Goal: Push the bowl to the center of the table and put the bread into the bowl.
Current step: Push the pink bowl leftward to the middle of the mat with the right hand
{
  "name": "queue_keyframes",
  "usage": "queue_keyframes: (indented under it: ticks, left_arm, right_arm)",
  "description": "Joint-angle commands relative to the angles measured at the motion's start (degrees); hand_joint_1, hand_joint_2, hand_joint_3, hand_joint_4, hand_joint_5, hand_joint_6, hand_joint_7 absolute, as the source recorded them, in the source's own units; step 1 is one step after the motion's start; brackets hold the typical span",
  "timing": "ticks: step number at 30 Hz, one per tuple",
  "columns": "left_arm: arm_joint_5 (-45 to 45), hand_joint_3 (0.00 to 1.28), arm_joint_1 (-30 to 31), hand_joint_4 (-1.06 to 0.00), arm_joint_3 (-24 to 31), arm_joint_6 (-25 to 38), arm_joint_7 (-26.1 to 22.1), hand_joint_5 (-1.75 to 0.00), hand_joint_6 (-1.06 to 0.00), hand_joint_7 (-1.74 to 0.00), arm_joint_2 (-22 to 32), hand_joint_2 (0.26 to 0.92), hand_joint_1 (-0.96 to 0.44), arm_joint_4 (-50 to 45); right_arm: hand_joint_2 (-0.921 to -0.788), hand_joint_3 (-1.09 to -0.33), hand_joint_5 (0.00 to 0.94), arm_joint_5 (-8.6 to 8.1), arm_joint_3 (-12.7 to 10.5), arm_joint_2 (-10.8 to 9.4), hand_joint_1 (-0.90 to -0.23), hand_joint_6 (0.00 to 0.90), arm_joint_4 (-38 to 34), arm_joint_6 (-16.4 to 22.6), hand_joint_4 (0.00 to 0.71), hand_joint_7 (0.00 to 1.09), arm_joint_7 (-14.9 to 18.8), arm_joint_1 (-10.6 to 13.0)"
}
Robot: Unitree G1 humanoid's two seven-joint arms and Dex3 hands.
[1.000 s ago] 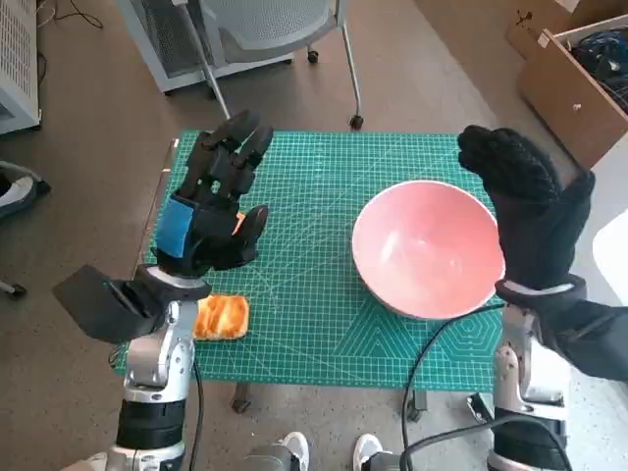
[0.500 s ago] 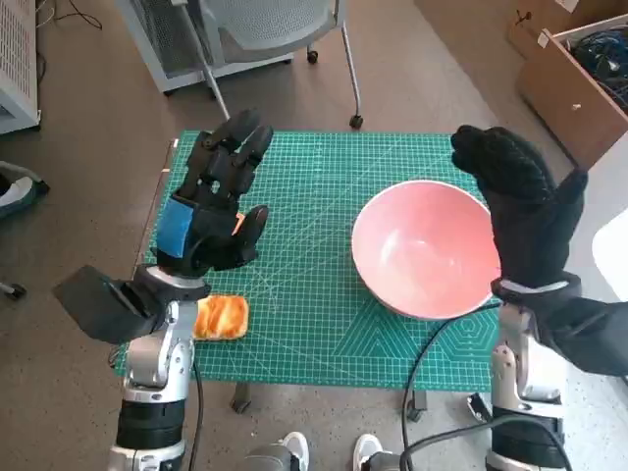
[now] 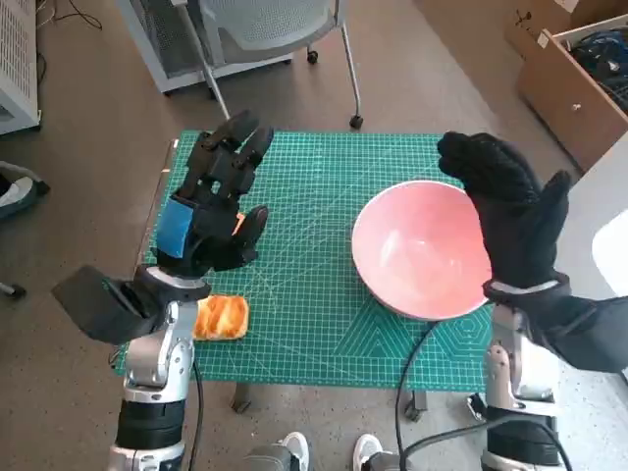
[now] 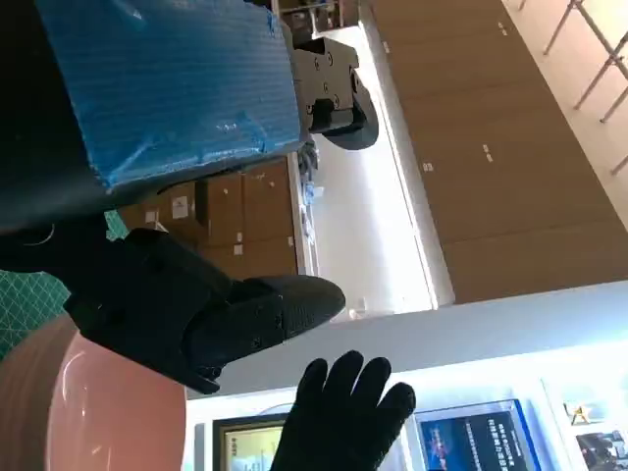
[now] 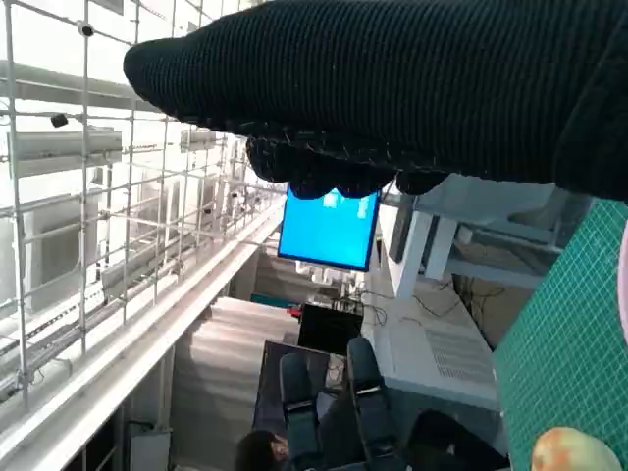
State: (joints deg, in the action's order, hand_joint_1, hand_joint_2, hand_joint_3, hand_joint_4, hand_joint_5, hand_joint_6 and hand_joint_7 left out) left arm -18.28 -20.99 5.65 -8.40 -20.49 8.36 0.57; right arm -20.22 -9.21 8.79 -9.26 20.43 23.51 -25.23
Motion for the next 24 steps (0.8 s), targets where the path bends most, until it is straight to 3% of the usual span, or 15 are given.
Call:
queue_keyframes:
  ticks: [1, 7, 18, 24]
  left_arm:
    - [-0.1, 0.71, 0.3, 0.0, 0.3, -0.2, -0.1, -0.27, 0.0, -0.61, 0.0, 0.684, -0.45, -0.3]
    - [0.3, 0.71, 0.3, 0.0, 0.4, -0.7, -0.1, -0.28, 0.0, -0.63, 0.1, 0.684, -0.45, 0.1]
    - [0.2, 0.71, 0.3, 0.0, 0.3, 0.0, 0.2, -0.28, 0.0, -0.6, 0.1, 0.685, -0.44, -0.6]
    - [0.0, 0.71, 0.1, 0.0, 0.3, 0.3, 0.1, -0.28, 0.0, -0.57, 0.1, 0.684, -0.44, -0.5]
  right_arm:
    - [-0.921, -0.562, 0.001, -0.04, -2.2, 1.2, -0.48, 0.141, -0.9, -0.1, 0.332, 0.47, -1.1, 1.1]
    - [-0.921, -0.574, 0.0, -0.04, -5.7, 2.2, -0.468, 0.117, -3.8, 1.8, 0.32, 0.5, -2.3, 0.3]
    - [-0.921, -0.52, 0.001, -3.94, -11.9, 3.6, -0.484, 0.149, -15.2, 5.3, 0.321, 0.45, -1.6, -2.4]
    - [-0.921, -0.491, 0.001, -3.29, -13.3, 3.1, -0.467, 0.204, -21.7, 8.0, 0.321, 0.4, -2.8, -3.8]
